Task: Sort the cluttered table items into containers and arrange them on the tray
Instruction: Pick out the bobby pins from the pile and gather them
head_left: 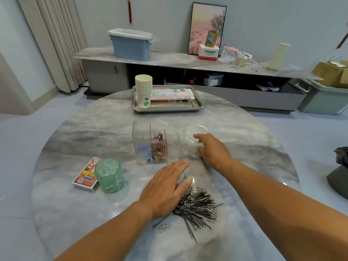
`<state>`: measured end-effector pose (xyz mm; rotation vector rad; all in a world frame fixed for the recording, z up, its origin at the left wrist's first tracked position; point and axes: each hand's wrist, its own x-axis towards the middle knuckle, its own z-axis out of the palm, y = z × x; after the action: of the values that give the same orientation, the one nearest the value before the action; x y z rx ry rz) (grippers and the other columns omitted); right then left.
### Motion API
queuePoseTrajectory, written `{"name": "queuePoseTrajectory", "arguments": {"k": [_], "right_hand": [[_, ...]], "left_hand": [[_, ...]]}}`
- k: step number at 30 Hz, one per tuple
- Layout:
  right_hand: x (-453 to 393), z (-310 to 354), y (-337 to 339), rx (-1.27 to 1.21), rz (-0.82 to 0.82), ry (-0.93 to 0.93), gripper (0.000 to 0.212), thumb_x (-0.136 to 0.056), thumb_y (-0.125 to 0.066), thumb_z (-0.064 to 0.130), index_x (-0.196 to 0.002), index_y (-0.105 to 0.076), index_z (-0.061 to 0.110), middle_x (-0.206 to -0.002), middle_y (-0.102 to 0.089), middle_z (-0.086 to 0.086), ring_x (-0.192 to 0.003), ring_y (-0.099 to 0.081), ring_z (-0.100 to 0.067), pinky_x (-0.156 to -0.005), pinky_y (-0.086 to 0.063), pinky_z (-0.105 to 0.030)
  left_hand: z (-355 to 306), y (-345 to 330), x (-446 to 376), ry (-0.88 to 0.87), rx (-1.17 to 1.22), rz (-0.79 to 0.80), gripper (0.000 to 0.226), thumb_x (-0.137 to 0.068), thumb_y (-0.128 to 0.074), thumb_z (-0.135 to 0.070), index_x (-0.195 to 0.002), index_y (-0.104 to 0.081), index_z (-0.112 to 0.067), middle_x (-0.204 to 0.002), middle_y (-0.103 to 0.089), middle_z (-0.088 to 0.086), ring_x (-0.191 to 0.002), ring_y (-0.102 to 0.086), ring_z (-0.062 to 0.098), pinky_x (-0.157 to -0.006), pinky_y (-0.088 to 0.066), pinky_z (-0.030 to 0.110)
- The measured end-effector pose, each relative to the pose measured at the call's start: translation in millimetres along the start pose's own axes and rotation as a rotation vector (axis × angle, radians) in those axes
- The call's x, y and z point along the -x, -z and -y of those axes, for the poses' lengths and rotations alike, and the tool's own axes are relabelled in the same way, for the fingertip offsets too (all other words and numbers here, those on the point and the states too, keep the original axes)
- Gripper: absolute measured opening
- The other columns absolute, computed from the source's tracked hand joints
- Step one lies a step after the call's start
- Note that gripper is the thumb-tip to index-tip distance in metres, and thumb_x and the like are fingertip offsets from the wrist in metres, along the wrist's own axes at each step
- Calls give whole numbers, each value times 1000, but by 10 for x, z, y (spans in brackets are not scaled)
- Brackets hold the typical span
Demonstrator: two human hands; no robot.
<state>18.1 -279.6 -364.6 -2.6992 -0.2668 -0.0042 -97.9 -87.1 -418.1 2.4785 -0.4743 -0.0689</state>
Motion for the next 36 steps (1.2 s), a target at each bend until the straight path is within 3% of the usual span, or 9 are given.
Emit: {"name": "queuePoseTrajectory", "arguments": {"k": [5,13,16,18,20,23,27,33,36], "right_hand": [[266,-69,6,82,6,47,31,-100,-58,20,-130,-64,25,-120,-67,-5,-110,-63,-29,-85,-51,-38],[986,-91,243,14,185,120,37,-101,-61,22,-138,-61,26,-131,-66,2,-113,-63,-14,-89,-44,-24],[1282,-38,201,61,-43,156,38,-102,-57,36,-140,-57,34,-129,-58,10,-98,-63,-13,-82,-46,-29],[1498,-19,116,-26,-340,132,28,-102,-56,36,-127,-65,28,-115,-62,7,-90,-62,-17,-78,-48,-36],[1710,-39,-40,-160,-476,100,18,-103,-53,32,-110,-69,26,-102,-64,7,-93,-59,-16,-83,-49,-41],[1944,-110,-318,-251,-331,33,26,-107,-45,31,-120,-67,24,-118,-63,9,-114,-56,-10,-102,-43,-31],[1954,12,-483,-196,-176,-62,46,-109,-33,36,-149,-50,19,-154,-46,4,-145,-34,-9,-122,-17,-25],[2012,387,-651,-190,-46,-39,51,-110,-24,36,-157,-36,21,-164,-31,5,-152,-20,-5,-126,-6,-26],[2044,591,-634,-357,-28,-17,45,-110,-25,29,-149,-48,20,-155,-46,5,-141,-36,1,-124,-17,-27]], "left_hand": [[-3,8,26,-108,-83,125,62,-100,-7,-70,-157,-17,-48,-164,-16,-27,-146,4,-17,-124,4,25],[-141,-17,368,-249,-12,221,47,-106,-23,-55,-152,-32,-50,-155,-30,-32,-141,-10,-23,-119,-5,10],[-177,18,531,-163,105,158,44,-104,-29,-57,-147,-34,-54,-149,-41,-32,-136,-32,-17,-115,-26,14],[-172,28,647,-96,144,26,44,-104,-31,-54,-146,-42,-48,-144,-51,-28,-130,-44,-11,-111,-37,23],[-152,-2,768,-38,119,-149,48,-103,-25,-57,-144,-48,-43,-141,-53,-26,-126,-42,-13,-108,-36,16],[-165,-76,910,70,137,-327,54,-103,-20,-59,-144,-48,-39,-142,-50,-25,-125,-36,-17,-103,-22,1],[-207,-186,960,137,16,-245,55,-105,-16,-57,-154,-32,-38,-158,-36,-18,-148,-23,-2,-124,-12,24],[-268,-291,822,145,-102,-153,58,-104,-10,-56,-159,-19,-39,-165,-21,-15,-152,-6,-2,-125,2,27],[-281,-276,802,147,-70,-156,58,-104,-9,-54,-159,-21,-38,-164,-24,-17,-151,-7,-4,-125,1,26]]}}
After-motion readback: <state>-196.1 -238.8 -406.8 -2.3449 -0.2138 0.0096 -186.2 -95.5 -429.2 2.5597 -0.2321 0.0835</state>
